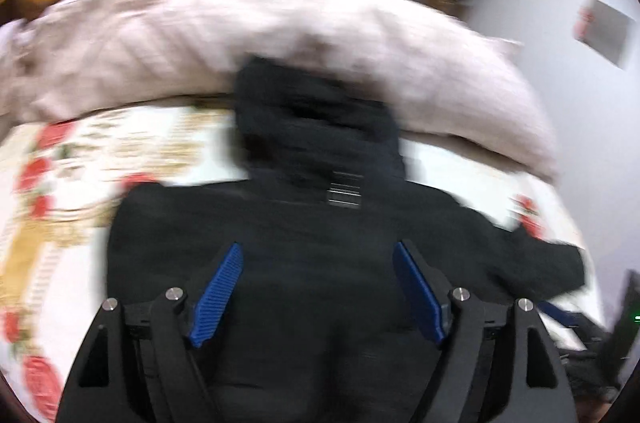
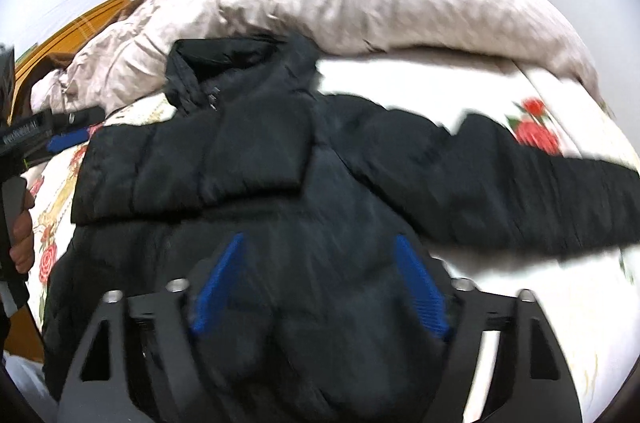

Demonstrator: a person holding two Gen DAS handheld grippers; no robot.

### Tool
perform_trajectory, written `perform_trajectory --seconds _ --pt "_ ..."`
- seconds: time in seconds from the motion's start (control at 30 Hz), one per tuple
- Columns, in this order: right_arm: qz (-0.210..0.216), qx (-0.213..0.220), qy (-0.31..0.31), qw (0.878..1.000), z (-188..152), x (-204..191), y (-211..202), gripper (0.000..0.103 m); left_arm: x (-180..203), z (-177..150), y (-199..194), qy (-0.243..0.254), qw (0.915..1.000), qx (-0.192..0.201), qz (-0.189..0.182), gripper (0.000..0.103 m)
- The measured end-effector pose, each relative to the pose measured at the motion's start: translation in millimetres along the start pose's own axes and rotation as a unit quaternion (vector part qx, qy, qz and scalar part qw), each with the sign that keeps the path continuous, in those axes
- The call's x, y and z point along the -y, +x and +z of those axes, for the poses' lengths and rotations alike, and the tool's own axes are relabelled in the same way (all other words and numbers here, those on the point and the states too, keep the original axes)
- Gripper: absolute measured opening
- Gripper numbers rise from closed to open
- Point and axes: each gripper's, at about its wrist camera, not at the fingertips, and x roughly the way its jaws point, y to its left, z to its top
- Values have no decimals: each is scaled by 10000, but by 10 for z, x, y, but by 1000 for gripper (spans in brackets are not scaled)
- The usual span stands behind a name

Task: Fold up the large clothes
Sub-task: 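Lift the held sleeve and fold it across the jacket body with the left tool, then open the left tool, release the sleeve and withdraw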

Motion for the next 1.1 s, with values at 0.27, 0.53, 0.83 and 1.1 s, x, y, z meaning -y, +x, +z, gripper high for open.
perform_trajectory --seconds 0.27,0.53,0.83,1.1 --pt "-86 -211 -336 9992 514 -249 842 54 -745 -27 655 -489 9951 -355 783 68" --pt "-176 -748 -3 9970 184 -28 1236 53 -441 -267 1050 261 9948 -373 917 70" --pt "-223 -587 121 9980 305 38 853 53 -509 -113 643 -59 9977 -218 635 71" --pt "-188 -993 -45 9949 71 -20 1072 54 -587 -455 712 -130 9953 -698 651 72"
